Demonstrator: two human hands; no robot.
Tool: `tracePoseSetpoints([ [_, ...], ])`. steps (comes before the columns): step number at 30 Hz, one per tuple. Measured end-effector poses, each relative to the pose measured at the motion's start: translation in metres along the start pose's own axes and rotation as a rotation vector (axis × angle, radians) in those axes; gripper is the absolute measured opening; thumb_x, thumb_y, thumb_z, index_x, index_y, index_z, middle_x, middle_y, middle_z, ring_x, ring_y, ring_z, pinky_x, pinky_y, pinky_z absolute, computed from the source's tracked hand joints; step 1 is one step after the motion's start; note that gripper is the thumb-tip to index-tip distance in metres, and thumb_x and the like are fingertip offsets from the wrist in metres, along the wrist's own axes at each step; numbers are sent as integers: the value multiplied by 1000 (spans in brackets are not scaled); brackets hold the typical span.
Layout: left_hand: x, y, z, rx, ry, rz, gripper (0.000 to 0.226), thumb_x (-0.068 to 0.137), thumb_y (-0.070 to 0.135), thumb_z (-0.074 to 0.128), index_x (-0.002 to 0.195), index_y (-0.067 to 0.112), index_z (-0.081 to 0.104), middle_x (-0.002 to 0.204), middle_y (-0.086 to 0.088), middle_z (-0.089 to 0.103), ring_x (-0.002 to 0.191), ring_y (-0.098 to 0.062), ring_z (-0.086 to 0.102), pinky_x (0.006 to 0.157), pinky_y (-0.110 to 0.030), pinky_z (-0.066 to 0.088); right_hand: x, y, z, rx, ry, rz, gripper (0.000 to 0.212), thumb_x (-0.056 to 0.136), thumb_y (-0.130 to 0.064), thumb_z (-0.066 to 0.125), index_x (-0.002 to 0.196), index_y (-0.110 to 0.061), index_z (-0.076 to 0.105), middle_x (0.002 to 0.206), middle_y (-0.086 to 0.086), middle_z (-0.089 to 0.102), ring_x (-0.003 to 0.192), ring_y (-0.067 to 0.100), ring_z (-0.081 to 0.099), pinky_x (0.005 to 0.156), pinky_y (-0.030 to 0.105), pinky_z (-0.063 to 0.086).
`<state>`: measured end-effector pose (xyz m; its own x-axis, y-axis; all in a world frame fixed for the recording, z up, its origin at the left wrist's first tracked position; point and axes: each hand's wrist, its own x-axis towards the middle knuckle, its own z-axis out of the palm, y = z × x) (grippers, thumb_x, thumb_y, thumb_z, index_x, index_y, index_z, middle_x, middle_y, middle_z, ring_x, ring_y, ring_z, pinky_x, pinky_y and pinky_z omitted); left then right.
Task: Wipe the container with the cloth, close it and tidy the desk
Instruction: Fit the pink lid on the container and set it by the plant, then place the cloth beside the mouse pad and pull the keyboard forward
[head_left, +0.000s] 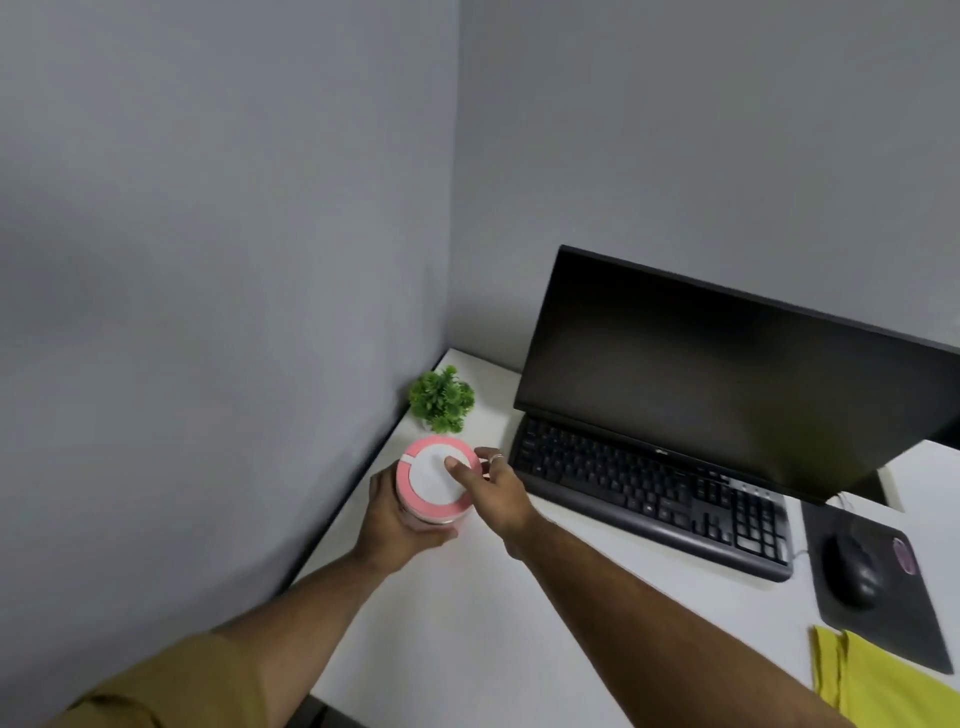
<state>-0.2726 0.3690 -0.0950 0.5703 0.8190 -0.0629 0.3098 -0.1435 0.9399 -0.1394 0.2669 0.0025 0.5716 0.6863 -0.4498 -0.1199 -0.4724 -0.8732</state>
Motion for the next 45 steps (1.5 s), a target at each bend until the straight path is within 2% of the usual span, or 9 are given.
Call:
tracePoseSetpoints([
  [9,15,-35,-23,-68,1,-65,113,39,23,100,137,28,44,133,5,61,123,-13,59,98,-45,54,26,1,45,-39,-45,30,67,85,-44,70,139,-19,40,130,2,57,117,23,57,95,31,48],
  [13,-8,-22,-9,71,105,-228,111,45,27,97,140,12,41,137,-11,54,128,-30,52,102,-49,49,18,4,36,-106,-64,29,71,88,-42,67,146,-16,34,145,7,47,128,25,50,100,32,44],
  [16,-53,2,17,154,208,-425,86,64,14,89,133,-5,41,137,-25,45,126,-44,47,101,-50,44,5,8,16,-139,-35,25,75,87,-45,67,147,-16,34,152,12,39,135,27,44,107,37,42],
  [20,-92,33,61,-1,-18,-527,47,83,2,72,116,9,39,125,-16,43,109,-31,50,91,-36,46,-18,15,-32,-209,4,-8,68,86,-45,66,142,-17,40,150,9,40,133,24,45,108,37,41],
  [25,-78,81,106,72,-309,-245,35,88,11,68,115,15,47,108,-4,50,80,-15,52,65,-22,44,-46,33,-108,-257,71,-21,64,86,-45,66,139,-19,44,147,7,40,132,24,46,109,39,42],
  [35,-46,96,155,271,-394,-88,28,86,4,69,106,15,52,111,-13,54,74,-20,52,69,-29,43,-125,183,-309,-753,357,149,55,98,-38,51,144,-11,43,150,16,39,137,34,42,110,38,35],
  [38,-43,94,167,308,-408,-48,28,87,5,68,108,15,52,112,-11,54,81,-22,54,70,-30,44,-160,248,-370,-1014,378,327,61,99,-44,40,154,-20,26,165,13,15,151,30,17,117,45,28],
  [41,-42,91,168,327,-399,-25,28,87,7,69,110,15,54,113,-9,55,85,-22,56,77,-31,43,-197,295,-399,-1226,325,474,69,96,-59,23,156,-34,1,167,5,-12,154,27,-11,120,58,3],
  [45,-41,89,154,338,-385,1,28,87,8,68,109,19,55,117,-8,56,90,-23,59,80,-31,45,-197,312,-362,-1214,353,400,80,79,-69,-8,154,-41,-11,167,4,-14,153,28,-16,118,63,-7],
])
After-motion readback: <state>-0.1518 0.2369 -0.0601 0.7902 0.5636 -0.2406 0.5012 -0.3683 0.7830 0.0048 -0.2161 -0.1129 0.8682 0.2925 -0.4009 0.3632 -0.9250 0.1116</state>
